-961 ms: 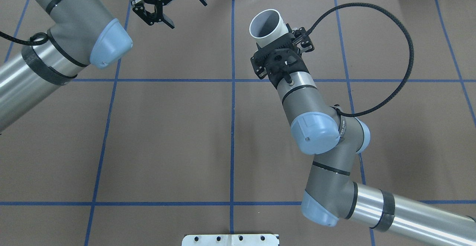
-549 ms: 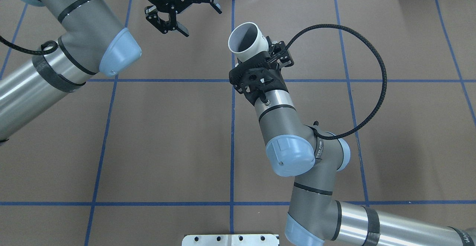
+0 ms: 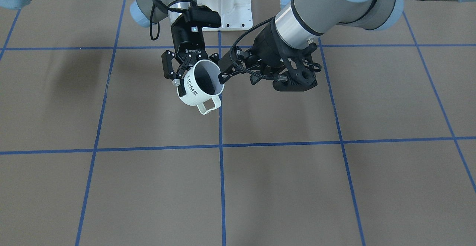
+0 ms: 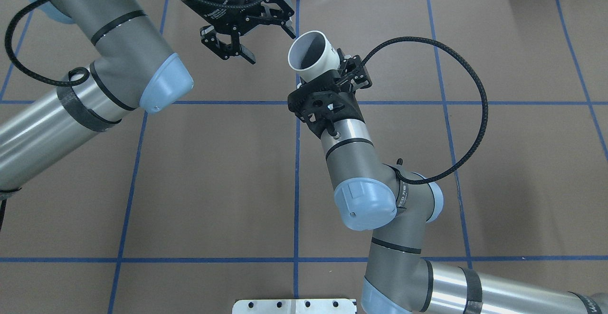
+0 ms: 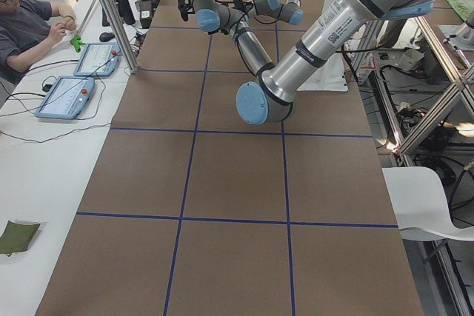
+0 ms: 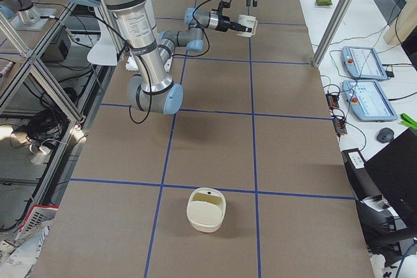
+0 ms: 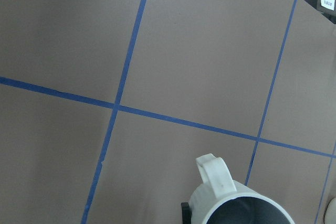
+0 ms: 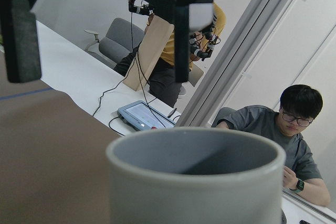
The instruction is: Left arm hands cup to right arm to dump lemon
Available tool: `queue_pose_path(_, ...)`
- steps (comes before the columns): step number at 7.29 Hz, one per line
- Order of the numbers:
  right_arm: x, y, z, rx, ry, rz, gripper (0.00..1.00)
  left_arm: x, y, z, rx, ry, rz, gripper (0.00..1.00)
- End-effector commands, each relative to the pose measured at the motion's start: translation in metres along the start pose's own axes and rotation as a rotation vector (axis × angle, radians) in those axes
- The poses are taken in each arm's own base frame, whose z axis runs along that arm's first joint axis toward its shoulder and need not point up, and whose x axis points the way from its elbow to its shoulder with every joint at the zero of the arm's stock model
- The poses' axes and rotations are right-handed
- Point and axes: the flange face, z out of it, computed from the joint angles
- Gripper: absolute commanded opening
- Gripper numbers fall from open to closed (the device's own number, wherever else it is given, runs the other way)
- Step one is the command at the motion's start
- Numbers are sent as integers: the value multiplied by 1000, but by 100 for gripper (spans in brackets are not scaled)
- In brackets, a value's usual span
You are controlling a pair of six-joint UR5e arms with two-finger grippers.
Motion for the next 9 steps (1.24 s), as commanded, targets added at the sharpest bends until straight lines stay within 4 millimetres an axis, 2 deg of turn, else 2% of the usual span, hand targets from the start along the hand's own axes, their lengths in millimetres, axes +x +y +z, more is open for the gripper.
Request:
queue_pose_path(1, 0, -1, 0, 3, 4, 1, 19, 1, 13, 17, -30, -8, 5, 89)
queue_pose_path(4, -1, 0, -1, 2, 1, 1, 20, 2, 17, 22, -37, -11, 3, 66)
queue_pose_path(6, -4, 0, -3, 5, 3, 1, 20, 14, 12, 27, -37, -13, 1, 56)
queue_pose_path(9, -4, 2, -3, 3, 6, -2, 20, 16, 13, 33, -45, -18, 1, 36)
